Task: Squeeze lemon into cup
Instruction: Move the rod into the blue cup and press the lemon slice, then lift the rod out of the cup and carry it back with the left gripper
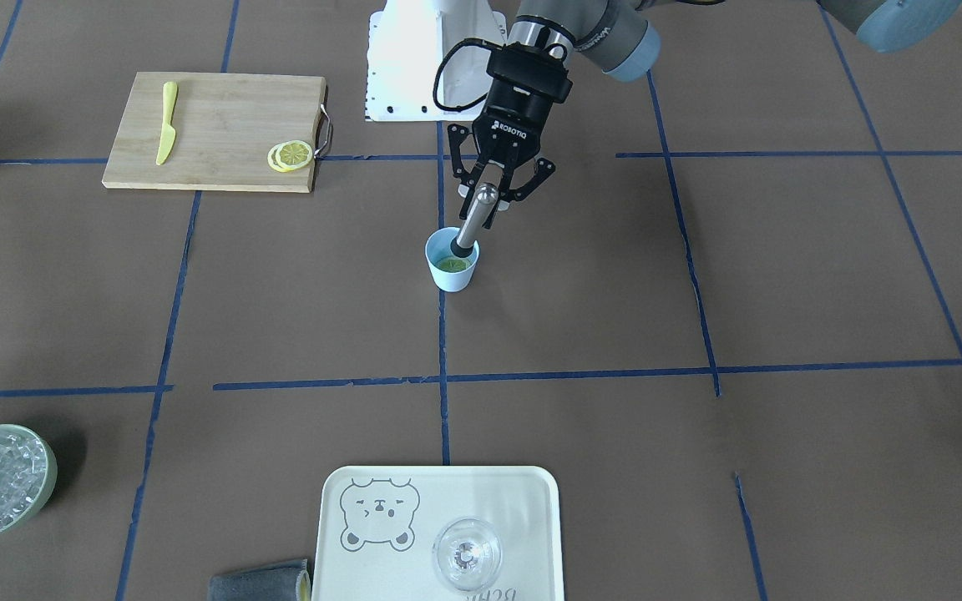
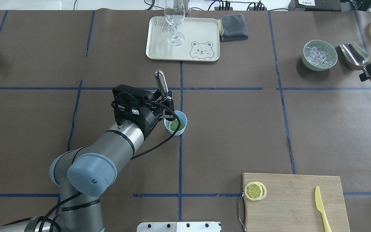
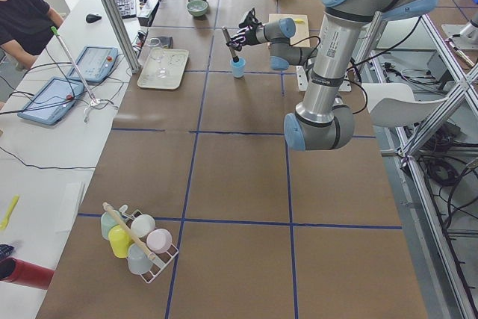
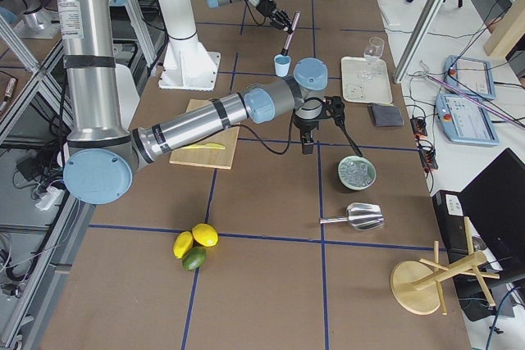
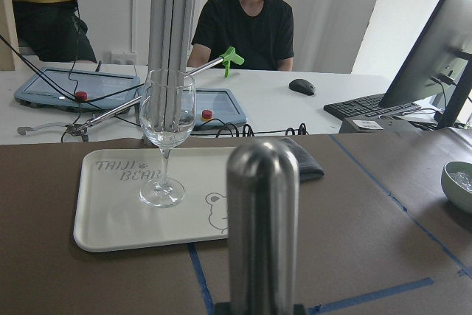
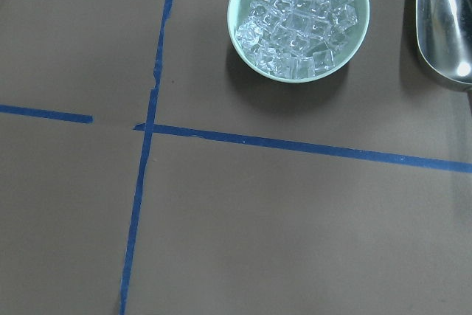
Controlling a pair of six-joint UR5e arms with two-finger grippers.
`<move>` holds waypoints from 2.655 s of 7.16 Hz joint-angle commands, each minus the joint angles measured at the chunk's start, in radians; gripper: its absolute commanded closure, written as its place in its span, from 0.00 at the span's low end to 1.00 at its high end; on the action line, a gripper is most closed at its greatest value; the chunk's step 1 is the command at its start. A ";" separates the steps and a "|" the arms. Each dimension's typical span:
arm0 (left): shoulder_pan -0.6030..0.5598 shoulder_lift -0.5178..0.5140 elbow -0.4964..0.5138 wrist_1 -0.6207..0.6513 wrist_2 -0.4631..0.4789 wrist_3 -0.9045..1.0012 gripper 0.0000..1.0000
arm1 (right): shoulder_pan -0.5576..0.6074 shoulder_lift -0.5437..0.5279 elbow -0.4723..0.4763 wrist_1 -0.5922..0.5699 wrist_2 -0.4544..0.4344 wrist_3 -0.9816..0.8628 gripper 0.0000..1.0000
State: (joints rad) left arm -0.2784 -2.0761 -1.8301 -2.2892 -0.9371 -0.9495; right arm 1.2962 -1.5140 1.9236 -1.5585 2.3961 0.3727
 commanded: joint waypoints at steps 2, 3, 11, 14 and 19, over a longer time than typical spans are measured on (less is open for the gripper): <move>0.013 -0.012 0.012 -0.001 -0.002 0.000 1.00 | 0.000 0.001 0.000 0.000 0.000 0.000 0.00; 0.015 -0.012 0.029 -0.006 0.000 -0.002 1.00 | 0.000 0.001 0.000 0.000 -0.001 0.000 0.00; 0.030 -0.025 0.147 -0.081 -0.002 0.003 1.00 | 0.000 0.003 -0.006 0.000 -0.002 0.000 0.00; 0.019 -0.030 0.092 -0.072 -0.011 0.020 1.00 | 0.000 0.002 -0.006 0.000 -0.002 0.000 0.00; -0.201 -0.003 -0.113 0.099 -0.320 0.112 1.00 | 0.005 0.002 -0.006 0.000 -0.003 0.000 0.00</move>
State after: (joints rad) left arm -0.4097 -2.0911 -1.8852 -2.2911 -1.1339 -0.8436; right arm 1.3001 -1.5113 1.9175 -1.5585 2.3931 0.3728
